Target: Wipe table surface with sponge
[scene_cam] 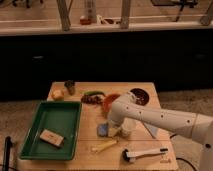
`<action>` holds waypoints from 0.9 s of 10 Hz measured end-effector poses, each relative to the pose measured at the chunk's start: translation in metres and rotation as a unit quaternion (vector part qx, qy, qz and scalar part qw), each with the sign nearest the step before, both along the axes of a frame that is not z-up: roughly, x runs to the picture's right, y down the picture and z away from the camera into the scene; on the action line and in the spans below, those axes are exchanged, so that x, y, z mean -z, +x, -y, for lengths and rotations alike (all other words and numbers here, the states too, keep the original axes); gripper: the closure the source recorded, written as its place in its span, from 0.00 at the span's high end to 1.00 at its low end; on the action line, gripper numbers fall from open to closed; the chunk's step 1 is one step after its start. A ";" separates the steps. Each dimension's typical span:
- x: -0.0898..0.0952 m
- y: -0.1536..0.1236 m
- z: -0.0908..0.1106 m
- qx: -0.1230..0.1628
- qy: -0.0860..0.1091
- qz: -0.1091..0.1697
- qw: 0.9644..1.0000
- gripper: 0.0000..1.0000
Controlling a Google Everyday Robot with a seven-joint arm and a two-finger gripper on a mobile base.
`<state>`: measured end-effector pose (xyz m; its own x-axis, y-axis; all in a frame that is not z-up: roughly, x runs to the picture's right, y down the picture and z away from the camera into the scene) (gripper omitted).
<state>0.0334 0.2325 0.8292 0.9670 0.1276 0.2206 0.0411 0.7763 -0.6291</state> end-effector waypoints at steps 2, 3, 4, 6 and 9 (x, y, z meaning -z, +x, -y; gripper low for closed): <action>-0.001 -0.002 0.002 0.008 0.002 0.006 1.000 0.00; 0.000 -0.008 0.004 0.012 0.004 0.012 1.000 0.00; 0.001 -0.020 0.007 0.018 0.006 0.021 1.000 0.00; 0.002 -0.045 0.017 0.036 0.012 0.043 0.998 0.00; 0.004 -0.080 0.019 0.071 0.009 0.082 0.994 0.00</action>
<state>-0.0467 0.2132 0.8256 0.9260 -0.0127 0.3773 0.2515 0.7661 -0.5915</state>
